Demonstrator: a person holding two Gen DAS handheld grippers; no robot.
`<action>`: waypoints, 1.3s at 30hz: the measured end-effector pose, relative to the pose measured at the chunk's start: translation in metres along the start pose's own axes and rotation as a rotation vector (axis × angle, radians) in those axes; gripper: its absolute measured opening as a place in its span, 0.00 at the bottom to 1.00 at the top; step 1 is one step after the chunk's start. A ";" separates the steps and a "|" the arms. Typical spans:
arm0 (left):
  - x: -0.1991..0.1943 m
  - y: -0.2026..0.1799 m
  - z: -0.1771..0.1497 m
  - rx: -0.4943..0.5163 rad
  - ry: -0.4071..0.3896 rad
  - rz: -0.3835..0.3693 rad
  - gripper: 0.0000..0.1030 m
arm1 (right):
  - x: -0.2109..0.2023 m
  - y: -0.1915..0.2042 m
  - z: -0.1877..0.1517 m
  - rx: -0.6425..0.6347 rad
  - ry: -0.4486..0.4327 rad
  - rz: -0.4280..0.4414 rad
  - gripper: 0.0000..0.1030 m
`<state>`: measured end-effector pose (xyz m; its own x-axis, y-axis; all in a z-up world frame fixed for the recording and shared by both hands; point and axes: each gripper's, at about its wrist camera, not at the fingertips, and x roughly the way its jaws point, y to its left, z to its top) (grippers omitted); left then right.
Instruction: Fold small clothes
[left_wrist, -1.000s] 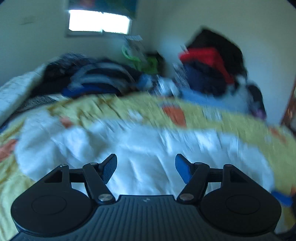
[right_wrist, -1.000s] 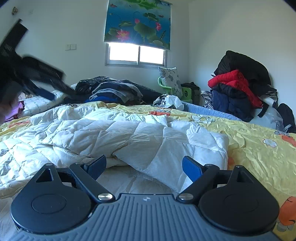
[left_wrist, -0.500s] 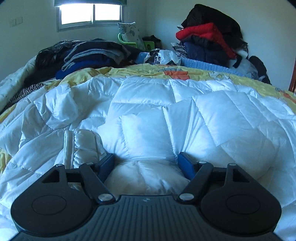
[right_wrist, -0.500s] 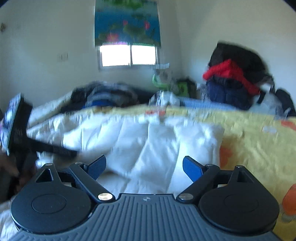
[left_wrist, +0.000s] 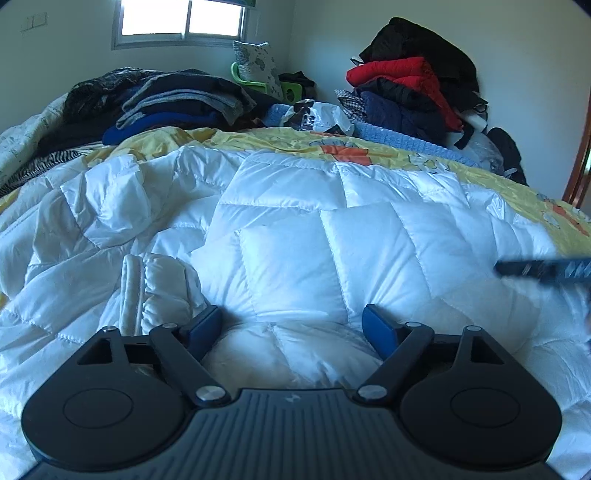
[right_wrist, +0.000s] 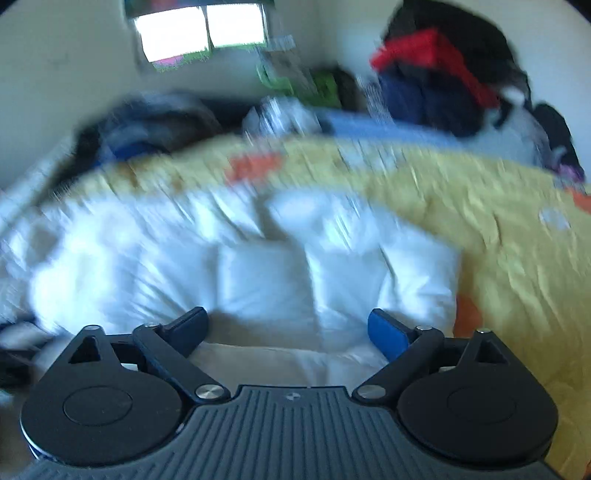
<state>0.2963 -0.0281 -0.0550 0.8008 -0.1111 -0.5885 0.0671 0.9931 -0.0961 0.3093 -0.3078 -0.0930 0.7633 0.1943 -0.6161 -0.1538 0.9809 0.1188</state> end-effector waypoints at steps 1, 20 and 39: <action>0.000 0.001 0.000 -0.003 0.002 -0.008 0.84 | 0.002 -0.003 -0.004 0.006 -0.007 0.010 0.96; -0.068 0.244 0.066 -0.699 -0.232 0.018 1.00 | -0.003 -0.002 -0.014 -0.008 -0.066 -0.009 0.97; 0.075 0.372 0.084 -0.847 0.001 0.014 0.32 | -0.003 -0.001 -0.014 -0.011 -0.065 -0.012 0.98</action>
<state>0.4317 0.3358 -0.0672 0.7975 -0.0997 -0.5950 -0.4118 0.6307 -0.6577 0.2986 -0.3090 -0.1021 0.8045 0.1828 -0.5651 -0.1512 0.9832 0.1028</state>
